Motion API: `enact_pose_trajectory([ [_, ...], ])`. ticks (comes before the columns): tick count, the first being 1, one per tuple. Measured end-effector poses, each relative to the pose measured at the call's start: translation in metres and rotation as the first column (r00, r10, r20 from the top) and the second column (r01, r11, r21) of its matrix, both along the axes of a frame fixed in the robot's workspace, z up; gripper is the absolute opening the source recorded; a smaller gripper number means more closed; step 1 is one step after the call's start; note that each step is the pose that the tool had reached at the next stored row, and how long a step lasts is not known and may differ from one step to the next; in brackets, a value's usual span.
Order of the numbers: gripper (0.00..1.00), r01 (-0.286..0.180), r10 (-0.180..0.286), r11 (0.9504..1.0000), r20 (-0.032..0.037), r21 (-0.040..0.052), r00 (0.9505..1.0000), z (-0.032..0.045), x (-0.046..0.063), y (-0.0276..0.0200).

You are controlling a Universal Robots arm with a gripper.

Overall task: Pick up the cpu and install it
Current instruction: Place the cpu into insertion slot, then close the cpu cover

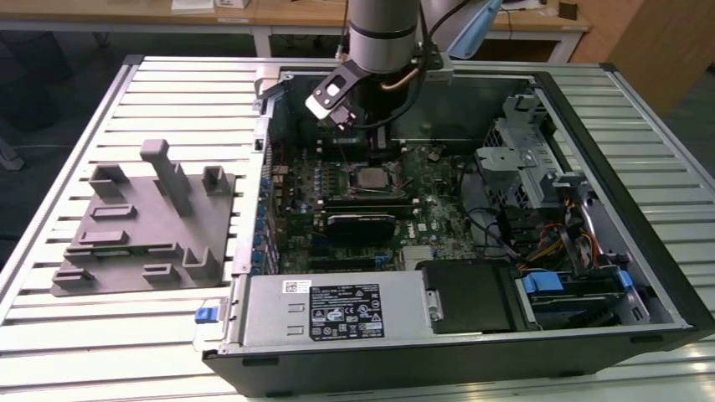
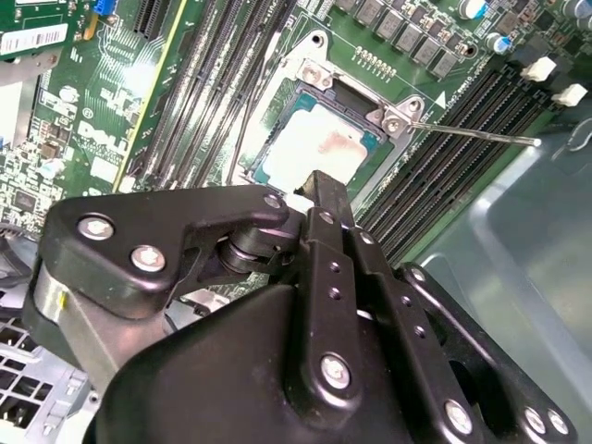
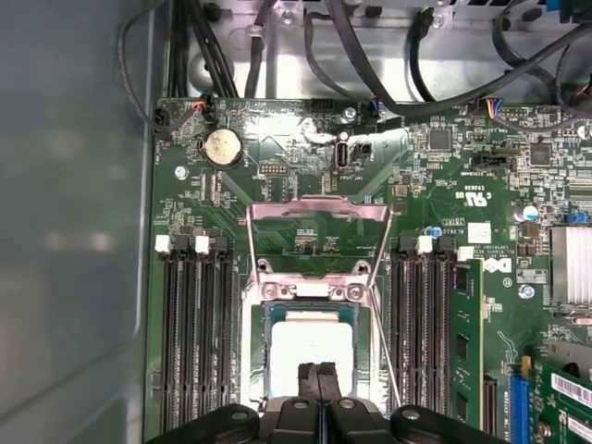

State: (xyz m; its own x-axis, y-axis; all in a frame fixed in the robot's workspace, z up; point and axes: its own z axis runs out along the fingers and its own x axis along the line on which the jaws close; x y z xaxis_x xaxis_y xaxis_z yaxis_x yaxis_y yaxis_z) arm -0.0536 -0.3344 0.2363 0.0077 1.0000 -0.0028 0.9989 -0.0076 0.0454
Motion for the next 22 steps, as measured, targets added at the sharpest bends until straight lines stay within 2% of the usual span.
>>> enact_pose_trajectory([
  [9, 0.11, 0.000, 0.000, 1.0000, -0.0013, 0.0000, 1.0000, 0.0089, 0.000, 0.0000],
  [15, 0.11, 0.000, 0.000, 1.0000, -0.0030, 0.0000, 1.0000, 0.0179, 0.000, 0.0000],
  [19, 0.11, 0.000, 0.000, 1.0000, -0.0057, -0.0001, 1.0000, 0.0260, 0.000, 0.0000],
  [22, 0.11, 0.000, 0.000, 1.0000, -0.0060, 0.0000, 1.0000, 0.0374, 0.000, 0.0000],
])
